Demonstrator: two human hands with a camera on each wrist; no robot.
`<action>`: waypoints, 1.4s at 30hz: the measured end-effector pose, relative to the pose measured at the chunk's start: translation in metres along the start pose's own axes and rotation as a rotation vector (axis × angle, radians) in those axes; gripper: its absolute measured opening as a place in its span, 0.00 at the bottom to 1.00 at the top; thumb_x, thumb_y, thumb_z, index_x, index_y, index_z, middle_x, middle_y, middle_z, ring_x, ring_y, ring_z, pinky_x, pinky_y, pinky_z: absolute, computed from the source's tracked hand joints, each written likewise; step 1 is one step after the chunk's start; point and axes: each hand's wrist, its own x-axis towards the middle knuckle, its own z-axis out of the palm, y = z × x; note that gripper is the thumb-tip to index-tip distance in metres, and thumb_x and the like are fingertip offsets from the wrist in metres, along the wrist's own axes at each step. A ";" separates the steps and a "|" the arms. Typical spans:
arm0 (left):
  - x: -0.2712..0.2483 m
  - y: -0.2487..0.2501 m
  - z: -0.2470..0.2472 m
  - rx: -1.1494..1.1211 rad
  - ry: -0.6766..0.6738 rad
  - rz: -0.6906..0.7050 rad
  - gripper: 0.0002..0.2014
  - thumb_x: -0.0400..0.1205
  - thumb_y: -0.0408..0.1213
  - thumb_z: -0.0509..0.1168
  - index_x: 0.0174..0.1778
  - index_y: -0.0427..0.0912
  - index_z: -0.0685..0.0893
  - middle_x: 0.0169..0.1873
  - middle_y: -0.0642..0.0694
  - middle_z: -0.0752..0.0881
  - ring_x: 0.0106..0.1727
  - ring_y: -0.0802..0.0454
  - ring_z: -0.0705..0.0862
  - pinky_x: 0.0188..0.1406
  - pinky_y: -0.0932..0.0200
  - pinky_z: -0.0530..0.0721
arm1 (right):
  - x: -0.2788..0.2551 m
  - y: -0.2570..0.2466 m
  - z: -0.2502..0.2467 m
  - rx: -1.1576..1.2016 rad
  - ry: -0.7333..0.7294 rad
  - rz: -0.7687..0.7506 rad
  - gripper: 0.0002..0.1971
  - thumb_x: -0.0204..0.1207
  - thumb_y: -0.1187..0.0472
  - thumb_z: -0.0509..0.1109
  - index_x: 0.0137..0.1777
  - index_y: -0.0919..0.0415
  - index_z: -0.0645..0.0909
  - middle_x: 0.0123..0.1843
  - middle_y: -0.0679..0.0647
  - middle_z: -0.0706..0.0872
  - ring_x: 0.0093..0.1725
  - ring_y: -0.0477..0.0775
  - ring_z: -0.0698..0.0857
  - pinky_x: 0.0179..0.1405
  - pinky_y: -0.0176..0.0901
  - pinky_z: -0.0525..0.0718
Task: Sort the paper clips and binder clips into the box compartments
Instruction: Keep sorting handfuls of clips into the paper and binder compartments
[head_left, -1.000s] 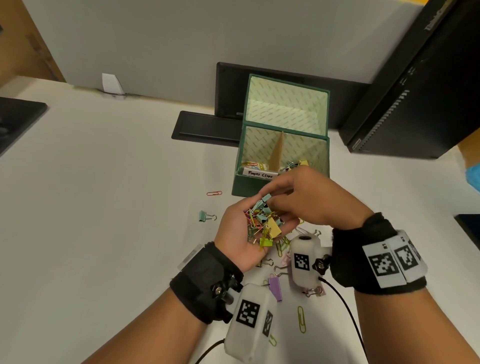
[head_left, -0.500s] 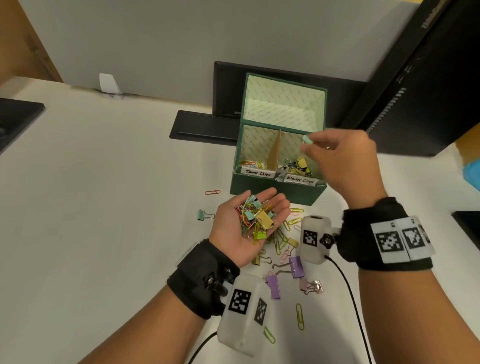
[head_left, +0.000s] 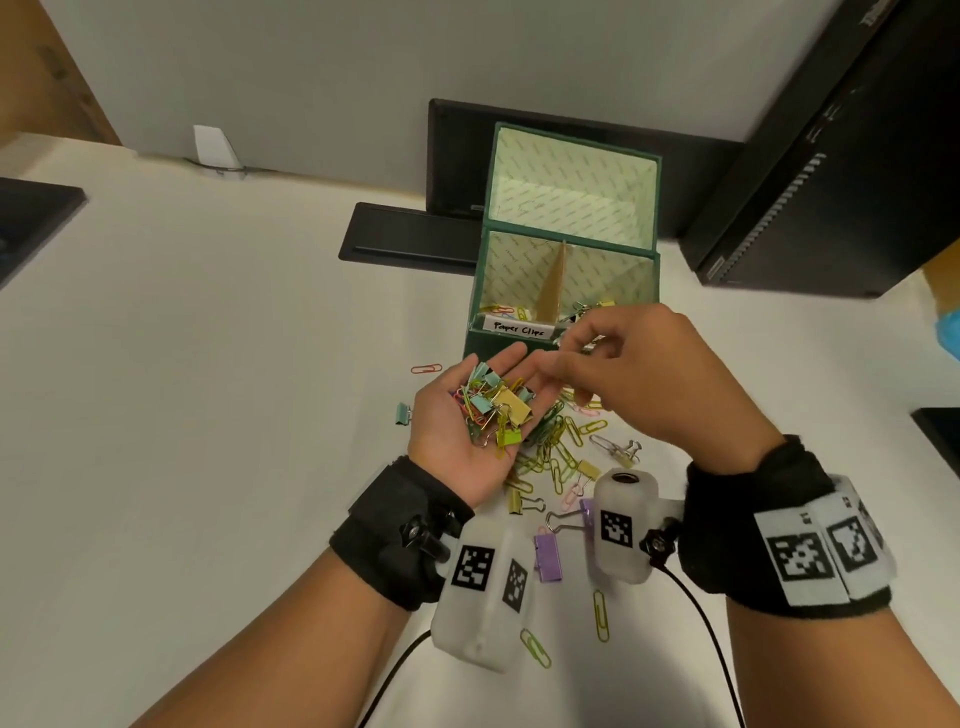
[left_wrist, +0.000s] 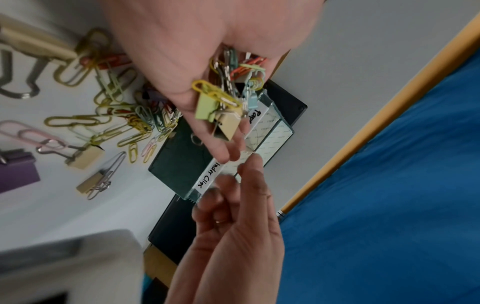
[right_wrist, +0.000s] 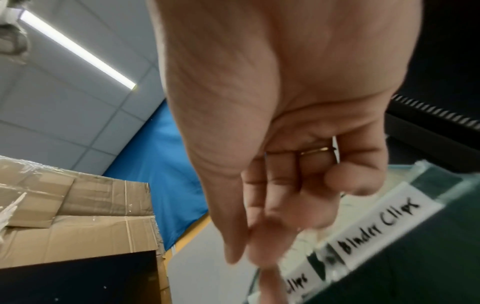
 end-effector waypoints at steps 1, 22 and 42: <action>0.000 0.000 0.000 0.004 0.000 0.004 0.21 0.87 0.42 0.52 0.60 0.29 0.82 0.53 0.29 0.88 0.48 0.37 0.91 0.49 0.41 0.88 | -0.002 -0.002 -0.001 -0.008 -0.022 0.011 0.11 0.73 0.46 0.77 0.36 0.51 0.86 0.26 0.49 0.88 0.23 0.50 0.82 0.26 0.47 0.82; 0.000 0.000 0.000 -0.001 0.031 -0.005 0.21 0.87 0.43 0.52 0.61 0.32 0.82 0.55 0.31 0.88 0.51 0.35 0.89 0.45 0.46 0.89 | -0.008 -0.012 0.033 -0.173 -0.085 -0.005 0.07 0.70 0.51 0.79 0.48 0.44 0.92 0.38 0.39 0.91 0.39 0.37 0.86 0.42 0.38 0.85; -0.001 0.003 0.001 -0.057 -0.010 0.019 0.21 0.86 0.40 0.55 0.66 0.31 0.82 0.49 0.33 0.89 0.45 0.40 0.91 0.44 0.46 0.91 | -0.008 -0.015 0.027 0.366 0.143 -0.047 0.02 0.73 0.62 0.79 0.40 0.57 0.89 0.34 0.50 0.92 0.35 0.46 0.91 0.39 0.42 0.90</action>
